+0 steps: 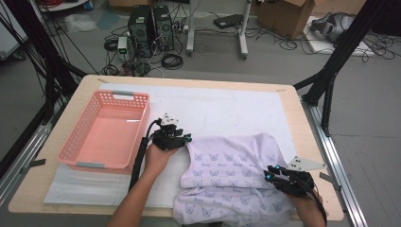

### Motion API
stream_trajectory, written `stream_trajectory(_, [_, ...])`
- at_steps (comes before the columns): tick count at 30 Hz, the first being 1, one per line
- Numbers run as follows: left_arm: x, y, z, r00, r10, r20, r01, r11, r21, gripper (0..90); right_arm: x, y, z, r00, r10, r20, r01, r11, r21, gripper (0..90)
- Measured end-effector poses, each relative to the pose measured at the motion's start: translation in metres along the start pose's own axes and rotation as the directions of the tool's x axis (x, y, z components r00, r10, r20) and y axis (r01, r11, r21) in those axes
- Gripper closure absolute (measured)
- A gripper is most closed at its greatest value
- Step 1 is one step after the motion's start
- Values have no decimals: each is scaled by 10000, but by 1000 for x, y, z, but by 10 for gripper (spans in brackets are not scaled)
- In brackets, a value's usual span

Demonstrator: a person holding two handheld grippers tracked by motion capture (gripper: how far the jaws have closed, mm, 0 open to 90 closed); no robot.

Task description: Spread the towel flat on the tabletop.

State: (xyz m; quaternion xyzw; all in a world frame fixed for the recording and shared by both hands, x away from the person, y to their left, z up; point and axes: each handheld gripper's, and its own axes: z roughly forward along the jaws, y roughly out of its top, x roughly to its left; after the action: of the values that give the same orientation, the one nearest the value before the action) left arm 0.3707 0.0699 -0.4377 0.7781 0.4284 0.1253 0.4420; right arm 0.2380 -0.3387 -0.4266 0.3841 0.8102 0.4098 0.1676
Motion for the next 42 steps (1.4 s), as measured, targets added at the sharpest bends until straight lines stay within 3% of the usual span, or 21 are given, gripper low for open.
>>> stream_trajectory(5, [-7,-4,11,9993,206,311,-214,9995,242,462,-3,-2,0,9999,72,76,-71,9999,-145,693])
stream_trajectory(7, [-11,-5,15,9977,581,339,-597,9970,502,461,-4,-2,0,9999,61,130,-58,9997,-232,693])
stream_trajectory(10, [-17,-7,16,9922,1245,64,-1246,9909,517,446,-4,-2,1,9998,138,167,-134,9995,-277,685])
stream_trajectory(13, [-21,-9,16,9800,1990,-40,-1986,9786,536,464,-4,-1,2,9997,100,210,-94,9994,-320,681])
stream_trajectory(15, [-24,-11,15,9773,2115,93,-2117,9764,437,555,-3,-1,2,9996,167,230,-160,9995,-290,683])
stream_trajectory(18, [-29,-10,15,9705,2326,630,-2359,9704,513,812,-4,0,4,9996,139,245,-131,9994,-315,682])
stream_trajectory(19, [-30,-9,15,9693,2392,574,-2425,9683,604,844,-4,1,5,9996,171,245,-164,9994,-294,682])
stream_trajectory(20, [-29,-7,15,9733,2214,599,-2252,9719,681,846,-4,1,5,9996,154,227,-147,9994,-313,683])
stream_trajectory(21, [-27,-5,15,9754,2172,366,-2193,9731,710,849,-4,2,6,9997,124,226,-116,9994,-322,683])
stream_trajectory(23, [-21,-1,14,9802,1944,-367,-1923,9799,534,849,-4,3,8,9997,134,212,-128,9995,-304,684])
stream_trajectory(25, [-13,5,11,9754,1712,-1385,-1717,9851,85,849,-4,4,10,9997,148,197,-143,9995,-277,684])
stream_trajectory(26, [-9,9,10,9673,1628,-1947,-1647,9863,67,849,-4,5,11,9997,160,198,-155,9995,-257,684])
stream_trajectory(27, [-4,12,8,9602,1502,-2355,-1558,9878,-51,848,-6,6,12,9997,150,211,-144,9995,-284,684])
stream_trajectory(28, [1,14,7,9594,1217,-2546,-1319,9910,-230,848,-7,7,14,9996,207,211,-202,9994,-264,683])
stream_trajectory(29, [5,16,7,9592,1013,-2641,-1129,9932,-292,846,-8,8,16,9994,229,252,-222,9994,-283,682])
stream_trajectory(31, [9,16,8,9620,970,-2552,-1110,9930,-412,828,-11,12,22,9990,354,277,-346,9989,-301,667])
stream_trajectory(32, [8,16,8,9598,1069,-2597,-1173,9928,-249,785,-14,15,25,9987,396,335,-386,9988,-294,655])
stream_trajectory(34, [9,15,8,9649,712,-2528,-815,9962,-307,623,-21,21,32,9972,606,441,-593,9978,-299,631])
stream_trajectory(36, [9,16,4,9668,542,-2497,-675,9967,-448,540,-30,28,42,9933,896,735,-882,9959,-221,606])
stream_trajectory(40, [10,16,-2,9730,356,-2281,-526,9962,-689,498,-55,42,64,9731,1446,1795,-1516,9881,257,518])
stream_trajectory(42, [12,16,-5,9775,279,-2092,-427,9969,-663,494,-67,48,74,9679,1491,2023,-1608,9861,425,494])
